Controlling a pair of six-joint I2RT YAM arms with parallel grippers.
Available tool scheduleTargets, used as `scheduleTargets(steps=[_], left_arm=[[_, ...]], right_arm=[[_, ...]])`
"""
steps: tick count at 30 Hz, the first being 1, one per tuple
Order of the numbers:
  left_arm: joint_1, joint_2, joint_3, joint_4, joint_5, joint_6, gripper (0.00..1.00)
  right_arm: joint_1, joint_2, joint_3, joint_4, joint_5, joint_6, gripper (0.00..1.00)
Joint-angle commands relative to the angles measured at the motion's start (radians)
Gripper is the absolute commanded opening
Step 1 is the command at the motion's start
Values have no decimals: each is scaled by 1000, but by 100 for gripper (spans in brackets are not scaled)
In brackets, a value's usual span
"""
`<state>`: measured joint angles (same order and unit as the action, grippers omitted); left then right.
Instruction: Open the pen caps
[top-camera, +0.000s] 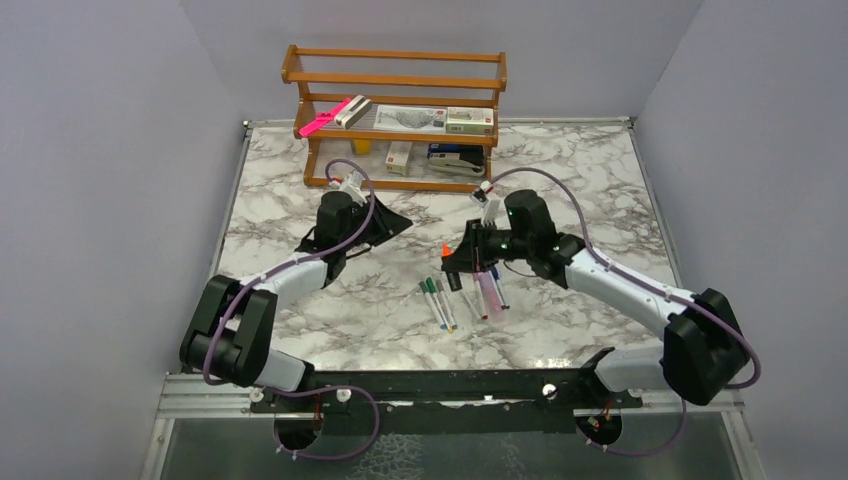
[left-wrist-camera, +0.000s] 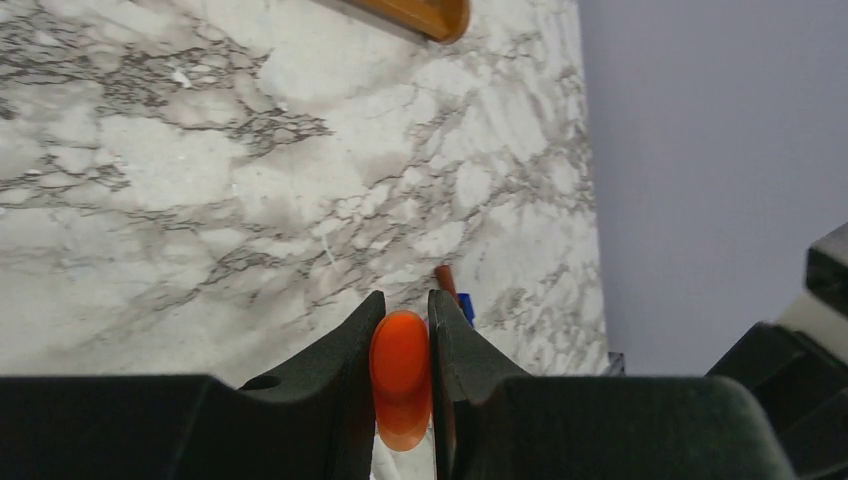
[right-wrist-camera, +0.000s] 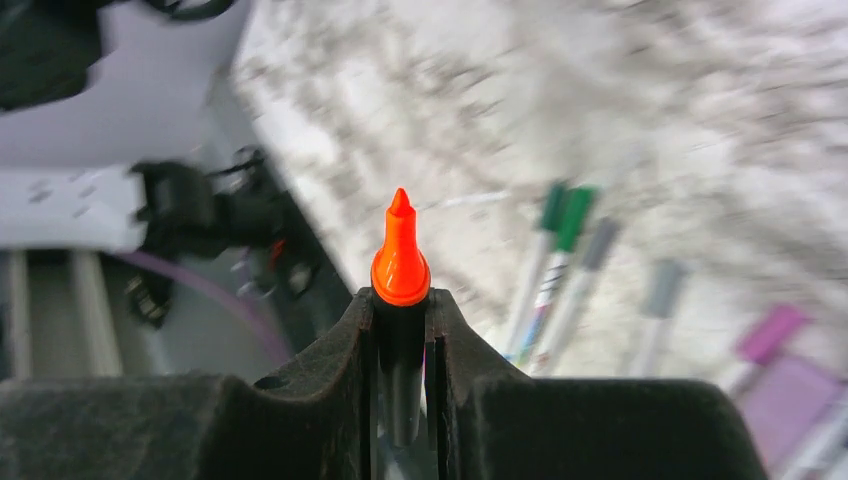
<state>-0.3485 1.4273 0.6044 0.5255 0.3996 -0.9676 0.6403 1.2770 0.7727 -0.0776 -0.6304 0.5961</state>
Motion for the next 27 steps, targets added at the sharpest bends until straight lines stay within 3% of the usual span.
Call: scheduleTargets(steps=[1,7,13,20,27], left_arm=[[7,22,105,-365,-112,213,6],[35,70,156,-497,-192,287,9],[60,172,208,-551,-202,314,10],[75,189,218,-577,-236,336,11],[75,259,278,-619,-237,372,16]], right_arm=[[-70,137,138,-212,262,-171,1],[-170,375,312,-249,447,-224,1],[-230,537,443,-279,514,-248,1],[-362,534,424,-307,591,-288,1],[-397,556,451,-348,687,-307,1]])
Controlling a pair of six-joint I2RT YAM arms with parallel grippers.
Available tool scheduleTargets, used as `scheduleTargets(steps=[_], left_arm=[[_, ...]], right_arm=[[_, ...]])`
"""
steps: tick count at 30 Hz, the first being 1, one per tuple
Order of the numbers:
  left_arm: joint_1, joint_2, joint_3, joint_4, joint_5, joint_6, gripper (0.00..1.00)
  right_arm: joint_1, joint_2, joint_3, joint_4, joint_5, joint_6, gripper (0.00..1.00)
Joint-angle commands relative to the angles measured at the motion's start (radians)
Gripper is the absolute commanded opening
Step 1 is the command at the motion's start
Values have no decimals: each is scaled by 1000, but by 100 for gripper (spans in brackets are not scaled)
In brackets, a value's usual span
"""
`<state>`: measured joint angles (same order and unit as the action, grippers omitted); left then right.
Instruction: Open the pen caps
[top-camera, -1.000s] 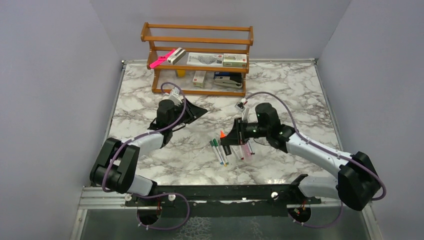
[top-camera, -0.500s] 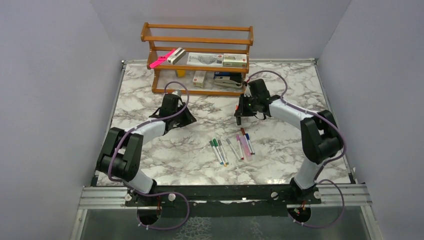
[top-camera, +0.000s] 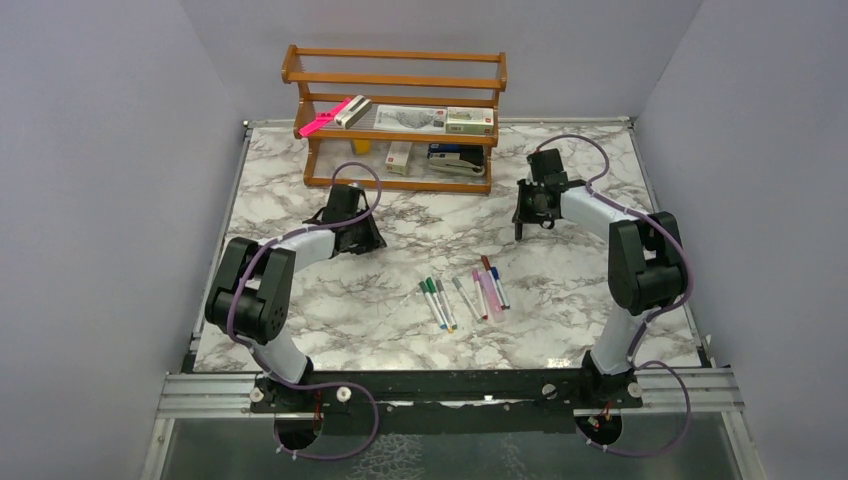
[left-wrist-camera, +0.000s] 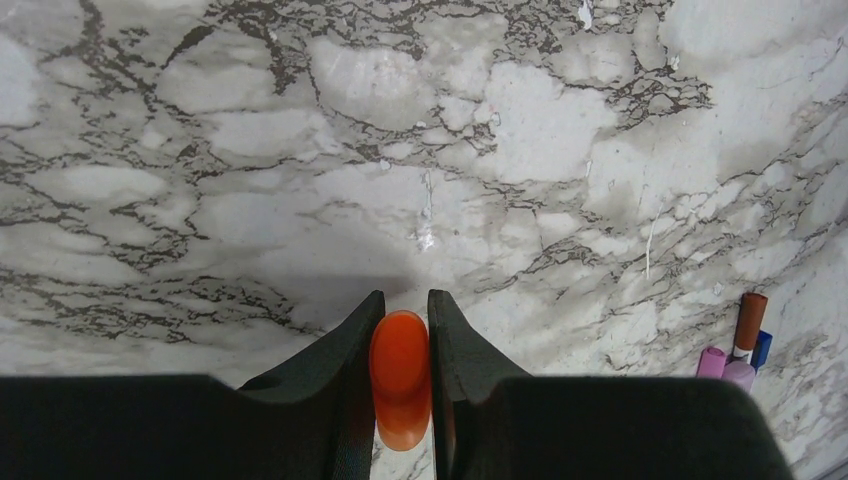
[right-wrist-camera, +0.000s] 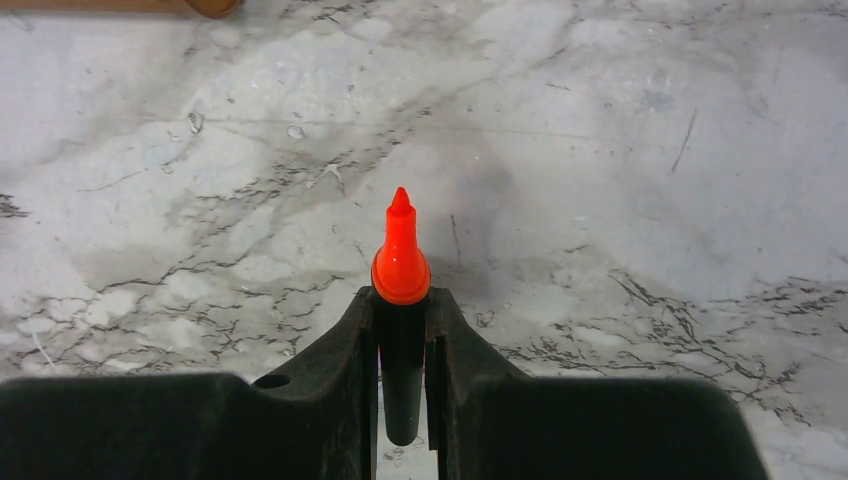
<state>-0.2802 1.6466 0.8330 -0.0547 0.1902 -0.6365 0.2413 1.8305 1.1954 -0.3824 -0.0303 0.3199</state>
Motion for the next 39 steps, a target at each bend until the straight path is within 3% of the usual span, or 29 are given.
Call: scheduleTargets(steps=[1,4,6,11,18,23,30,33,39], left_arm=[[7,48,59,-50,-29,49,16],[7,79,70,-65,-29,59,22],[7,82,72,-69,-28,57,33],[7,70,83,-93,-38,63,48],[6,3,76,-105,-29,35,50],[6,-107,57,-113,-3,-3,51],[-9,-292,28,-139,126,-59,54],[-14,-386,4,-175,164,-93,63],[-25,-541,-41,-230,241,-193,97]], right_arm=[[0,12,36,-52,96,-32,1],[-5,26,45,-60,106,-38,6],[-5,29,49,-67,111,-40,16],[-9,26,56,-83,116,-44,41],[-12,-29,65,-123,119,-37,57],[-11,-130,69,-172,85,-33,59],[-5,-305,-12,-210,-132,-26,57],[32,-327,-6,-271,-213,-19,55],[169,-361,-35,-348,-271,37,52]])
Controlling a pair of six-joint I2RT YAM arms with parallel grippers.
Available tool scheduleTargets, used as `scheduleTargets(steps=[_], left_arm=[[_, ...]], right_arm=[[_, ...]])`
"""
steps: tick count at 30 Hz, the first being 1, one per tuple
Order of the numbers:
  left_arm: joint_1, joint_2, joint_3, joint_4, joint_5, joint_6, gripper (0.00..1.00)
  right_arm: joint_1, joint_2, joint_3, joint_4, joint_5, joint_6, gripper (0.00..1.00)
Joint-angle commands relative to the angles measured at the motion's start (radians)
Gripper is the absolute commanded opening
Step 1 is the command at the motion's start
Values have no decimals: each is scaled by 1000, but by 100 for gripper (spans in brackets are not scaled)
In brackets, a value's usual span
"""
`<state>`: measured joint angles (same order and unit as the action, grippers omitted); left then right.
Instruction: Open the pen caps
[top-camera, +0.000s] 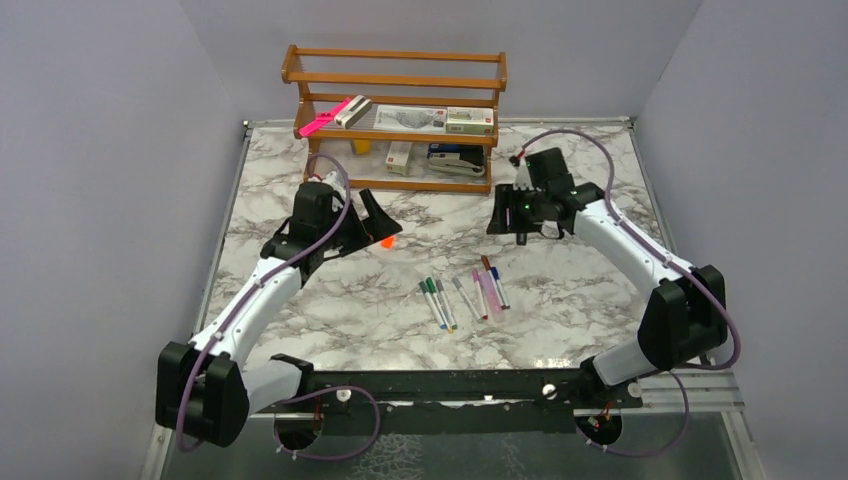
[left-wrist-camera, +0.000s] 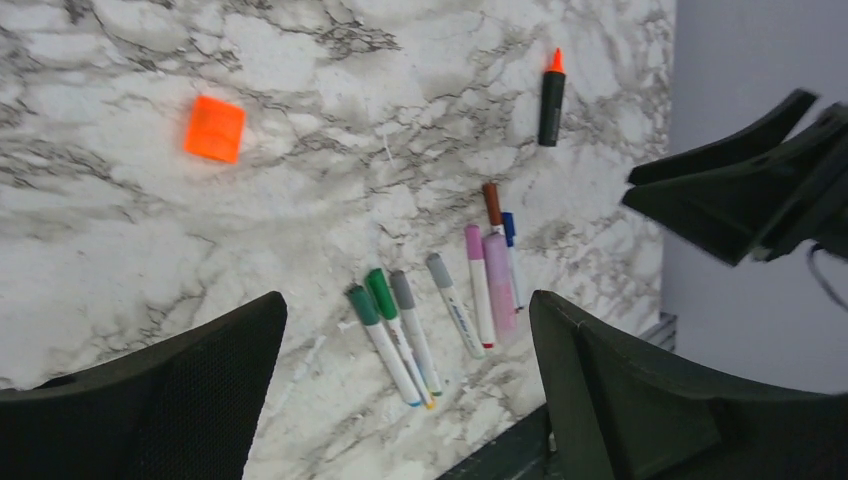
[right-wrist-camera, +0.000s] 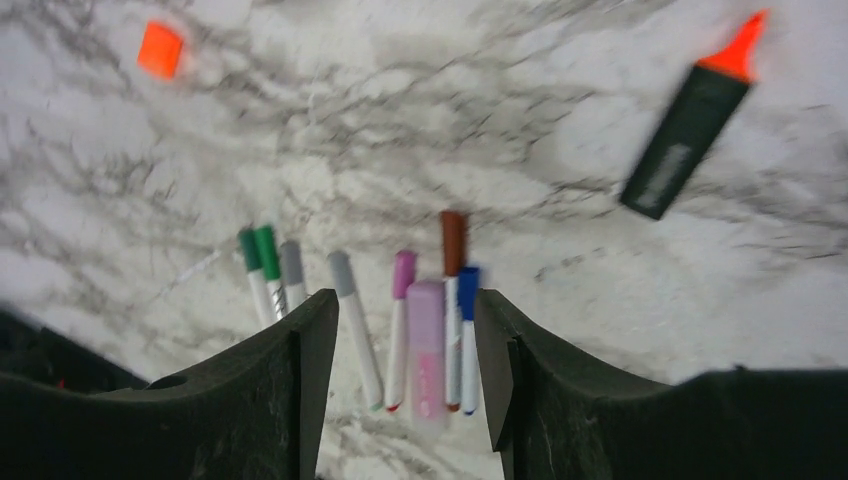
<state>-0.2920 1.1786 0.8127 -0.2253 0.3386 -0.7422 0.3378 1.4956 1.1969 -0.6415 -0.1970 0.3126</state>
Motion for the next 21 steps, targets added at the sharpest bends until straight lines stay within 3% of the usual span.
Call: scheduleTargets(steps=[1,9,16,21], left_arm=[[-24,-85,-16,-68,100,-97,99],[-120,-108,56,-166,39,-85,99],[-180,-127,54,-176,21,-90,99],[-211,-166,27,-196,28,-86,99]], right_arm=[[84,-32,-55,-84,-118,48,52],[119,-131,-185,-34,-113,34,47],[285,-163,-251,22,-94,106,44],[416,-84,-230,20,-15,149,42]])
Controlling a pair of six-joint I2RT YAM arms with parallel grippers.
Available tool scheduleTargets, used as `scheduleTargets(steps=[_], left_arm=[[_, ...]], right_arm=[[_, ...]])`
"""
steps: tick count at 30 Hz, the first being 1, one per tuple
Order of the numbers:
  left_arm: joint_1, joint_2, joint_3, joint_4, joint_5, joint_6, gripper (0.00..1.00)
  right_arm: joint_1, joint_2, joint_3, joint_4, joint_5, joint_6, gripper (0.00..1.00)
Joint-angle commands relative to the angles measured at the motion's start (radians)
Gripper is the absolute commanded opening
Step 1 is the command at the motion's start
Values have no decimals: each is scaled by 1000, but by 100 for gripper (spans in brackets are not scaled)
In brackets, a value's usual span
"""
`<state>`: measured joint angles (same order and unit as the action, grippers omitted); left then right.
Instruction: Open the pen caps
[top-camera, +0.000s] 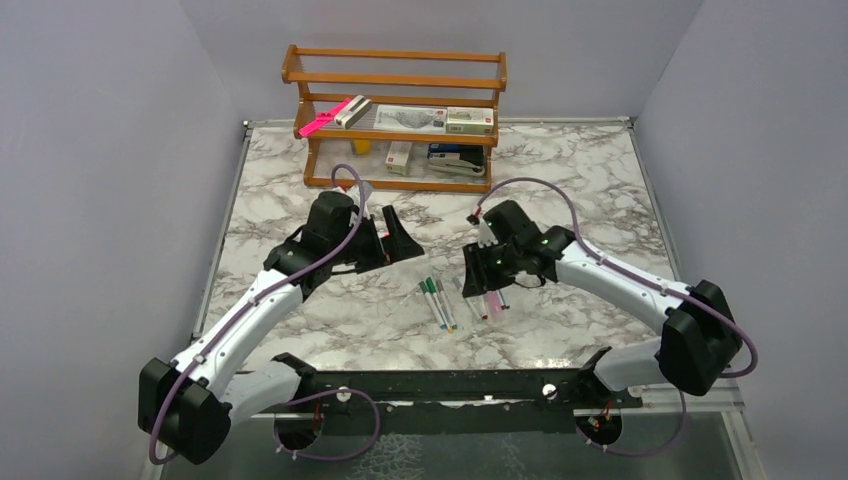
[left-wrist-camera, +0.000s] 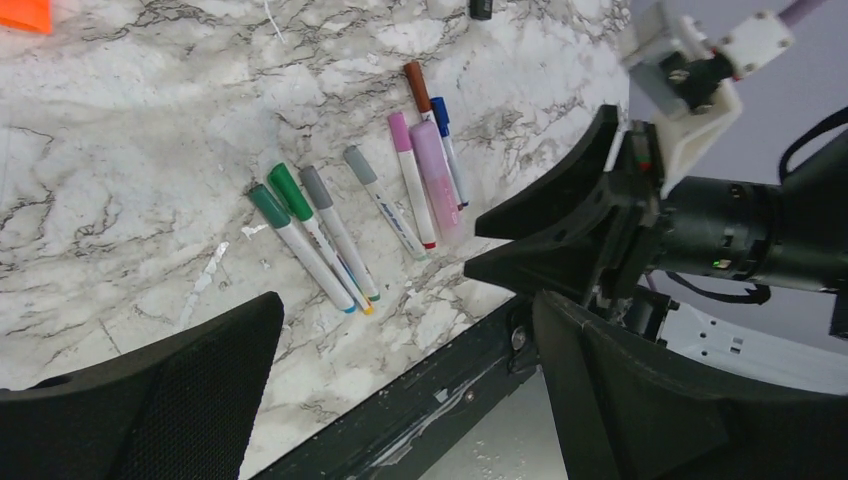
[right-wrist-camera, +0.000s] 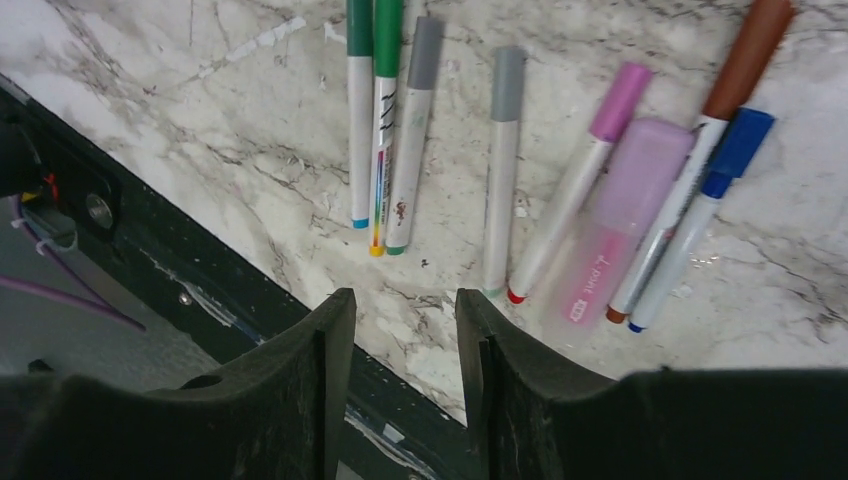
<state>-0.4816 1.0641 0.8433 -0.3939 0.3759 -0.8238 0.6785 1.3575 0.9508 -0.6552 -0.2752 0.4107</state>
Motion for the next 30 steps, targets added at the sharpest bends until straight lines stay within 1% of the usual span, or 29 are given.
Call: scheduleTargets(steps=[1,9,14,19,30], left_arm=[[-24,-59,-11,-39,-7,2,99],[-25,-180,-102,-56,-10,-21,99],[-26,-219,-104,-59,2,-28,99],[-25,-228,-97,-83,19,-7,99],[-26,-255,-106,-92,50,4,99]], right_arm=[[91,70,20,31,81,56,41],[156,199,54,23,207,82,38],[168,258,88,19,270,88,38],[171,341,130,10,295,83,38],[189,367,118,5,338,95,37]])
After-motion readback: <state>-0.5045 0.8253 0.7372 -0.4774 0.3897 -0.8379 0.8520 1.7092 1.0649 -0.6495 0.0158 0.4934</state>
